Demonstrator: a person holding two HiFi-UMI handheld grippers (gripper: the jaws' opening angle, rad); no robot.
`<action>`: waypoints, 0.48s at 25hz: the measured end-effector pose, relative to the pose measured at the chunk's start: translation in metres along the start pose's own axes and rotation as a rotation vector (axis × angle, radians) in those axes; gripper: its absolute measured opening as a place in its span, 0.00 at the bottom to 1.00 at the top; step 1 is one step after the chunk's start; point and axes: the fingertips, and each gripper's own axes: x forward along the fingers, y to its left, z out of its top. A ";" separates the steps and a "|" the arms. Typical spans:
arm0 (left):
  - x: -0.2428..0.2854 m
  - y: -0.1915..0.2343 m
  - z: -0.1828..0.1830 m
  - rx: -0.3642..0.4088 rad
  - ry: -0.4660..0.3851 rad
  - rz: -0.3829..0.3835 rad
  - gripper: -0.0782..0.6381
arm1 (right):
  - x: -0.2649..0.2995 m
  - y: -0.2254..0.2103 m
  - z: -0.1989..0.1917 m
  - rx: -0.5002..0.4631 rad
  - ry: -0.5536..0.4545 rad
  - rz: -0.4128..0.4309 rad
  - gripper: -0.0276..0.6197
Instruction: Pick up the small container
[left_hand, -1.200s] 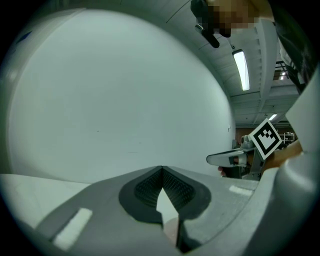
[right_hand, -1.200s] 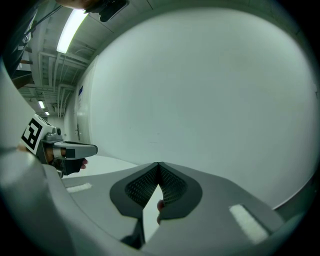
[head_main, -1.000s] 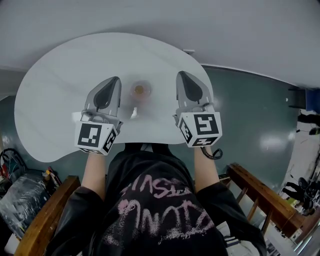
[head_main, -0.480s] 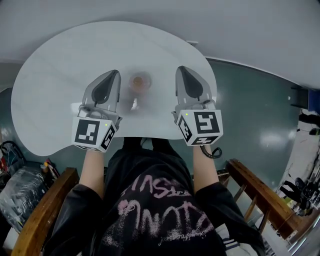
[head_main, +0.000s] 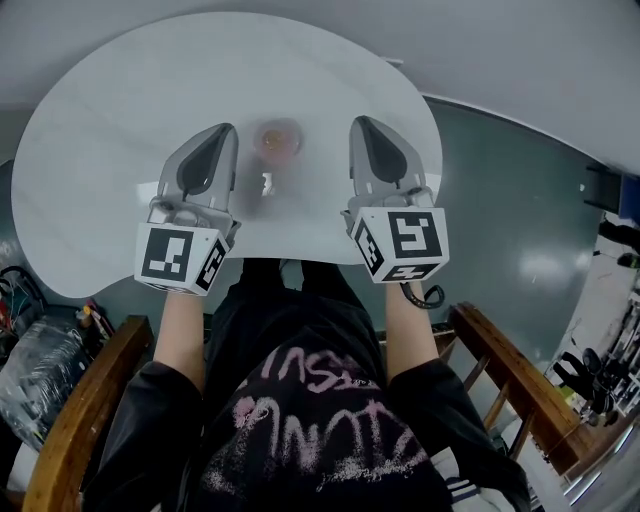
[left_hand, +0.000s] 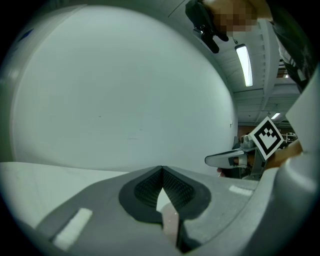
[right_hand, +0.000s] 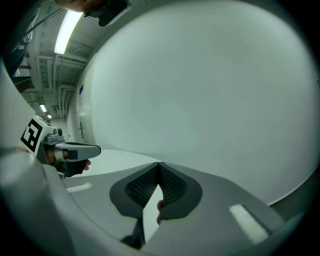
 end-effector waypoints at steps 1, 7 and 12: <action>0.000 0.000 -0.001 -0.001 0.001 0.000 0.11 | 0.000 0.001 -0.002 0.000 0.004 0.002 0.06; 0.001 -0.003 -0.015 -0.007 0.017 0.001 0.11 | 0.002 0.002 -0.016 0.009 0.025 0.011 0.06; 0.001 -0.003 -0.032 -0.019 0.035 0.000 0.11 | 0.005 0.005 -0.028 0.014 0.039 0.019 0.06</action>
